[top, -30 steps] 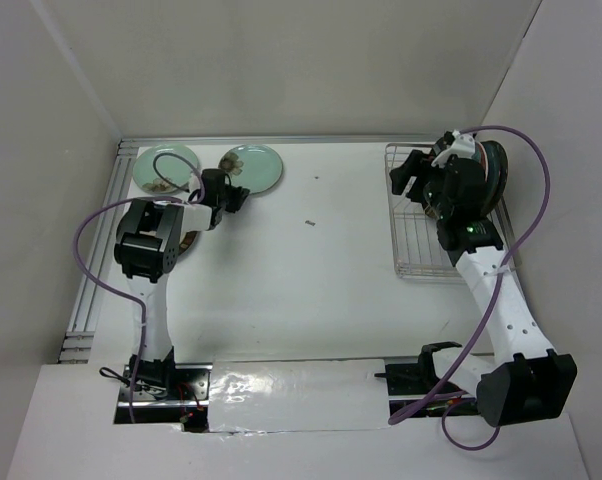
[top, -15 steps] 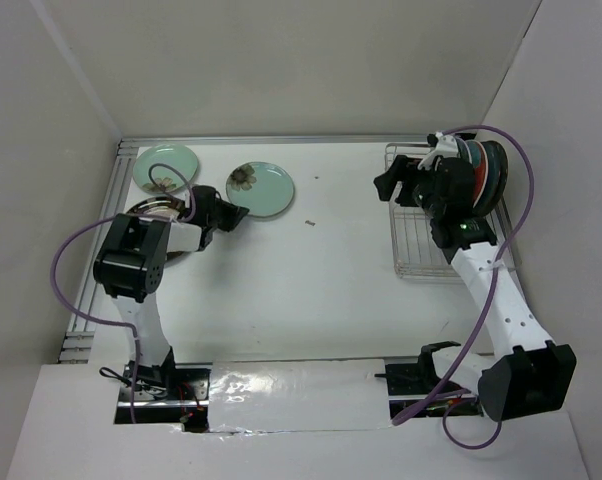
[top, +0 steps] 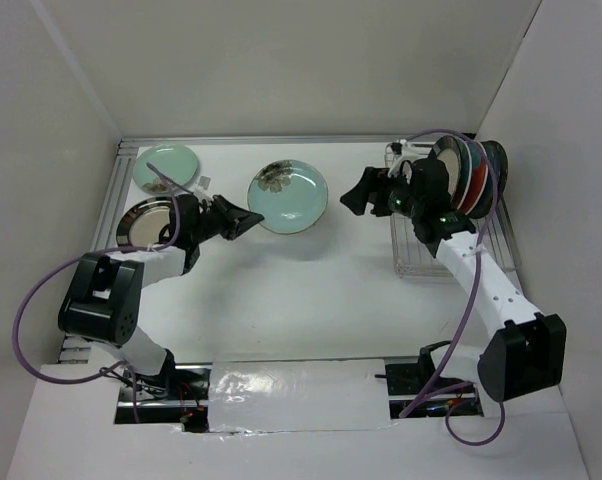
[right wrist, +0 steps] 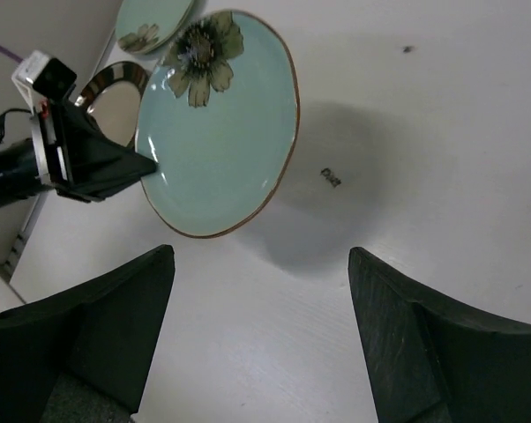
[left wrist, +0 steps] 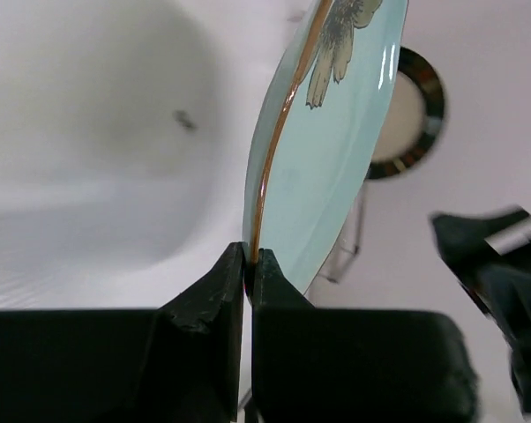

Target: Load the plates into the dish rack

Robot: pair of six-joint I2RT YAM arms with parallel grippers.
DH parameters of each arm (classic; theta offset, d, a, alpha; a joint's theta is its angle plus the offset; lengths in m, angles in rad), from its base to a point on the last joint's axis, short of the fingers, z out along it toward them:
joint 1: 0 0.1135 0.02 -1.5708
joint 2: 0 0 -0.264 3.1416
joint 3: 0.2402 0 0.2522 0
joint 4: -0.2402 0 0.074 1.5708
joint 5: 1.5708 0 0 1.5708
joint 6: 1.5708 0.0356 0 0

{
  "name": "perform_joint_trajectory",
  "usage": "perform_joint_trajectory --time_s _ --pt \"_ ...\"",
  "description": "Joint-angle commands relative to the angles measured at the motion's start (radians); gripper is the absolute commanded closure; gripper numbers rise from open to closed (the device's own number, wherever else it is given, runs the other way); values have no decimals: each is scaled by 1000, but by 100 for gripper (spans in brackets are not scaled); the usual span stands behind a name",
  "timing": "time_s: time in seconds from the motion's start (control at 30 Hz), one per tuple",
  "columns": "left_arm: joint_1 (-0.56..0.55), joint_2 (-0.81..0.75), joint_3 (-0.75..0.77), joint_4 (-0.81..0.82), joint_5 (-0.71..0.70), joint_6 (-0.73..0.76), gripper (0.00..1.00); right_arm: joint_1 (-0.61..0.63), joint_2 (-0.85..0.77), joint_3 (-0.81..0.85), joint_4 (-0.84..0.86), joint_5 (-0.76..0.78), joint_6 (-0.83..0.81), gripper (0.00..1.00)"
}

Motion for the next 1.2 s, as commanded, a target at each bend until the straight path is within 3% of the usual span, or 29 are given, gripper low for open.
perform_joint_trajectory --time_s 0.0,0.27,0.4,0.43,0.5,0.53,0.6,0.7,0.73,0.8,0.83,0.87,0.97,1.07,1.17 --pt "-13 -98 12 301 223 -17 100 34 40 -4 76 -75 26 14" --pt "-42 -95 -30 503 353 -74 100 80 72 -26 165 -125 75 14" --pt "-70 -66 -10 529 402 -84 100 102 94 -17 165 -135 75 21" --pt "-79 -66 3 529 402 -84 100 111 94 -17 165 -135 75 27" --pt "-79 -57 13 529 412 -84 100 111 94 -17 165 -144 75 61" --pt "-79 -57 13 529 412 -74 100 111 94 -8 151 -153 66 84" --pt "-79 -48 23 485 412 -58 100 111 94 3 131 -135 54 98" --pt "-79 -48 61 354 412 26 76 111 71 34 76 -100 3 100" --pt "-79 -61 87 213 412 60 53 102 71 58 40 -61 -24 100" --pt "-79 -87 116 53 384 179 31 93 45 92 -1 21 -58 100" --pt "-79 -97 156 -36 334 227 11 93 45 126 -39 60 -92 100" --pt "-79 -107 180 -248 297 329 1 82 29 143 -54 101 -110 100" --pt "-79 -133 276 -600 113 506 0 73 17 210 -108 307 -194 100" --pt "-79 -169 302 -757 -57 574 0 63 6 246 -117 552 -289 100" --pt "-56 -203 279 -837 -113 626 0 37 -3 246 -30 759 -386 100"
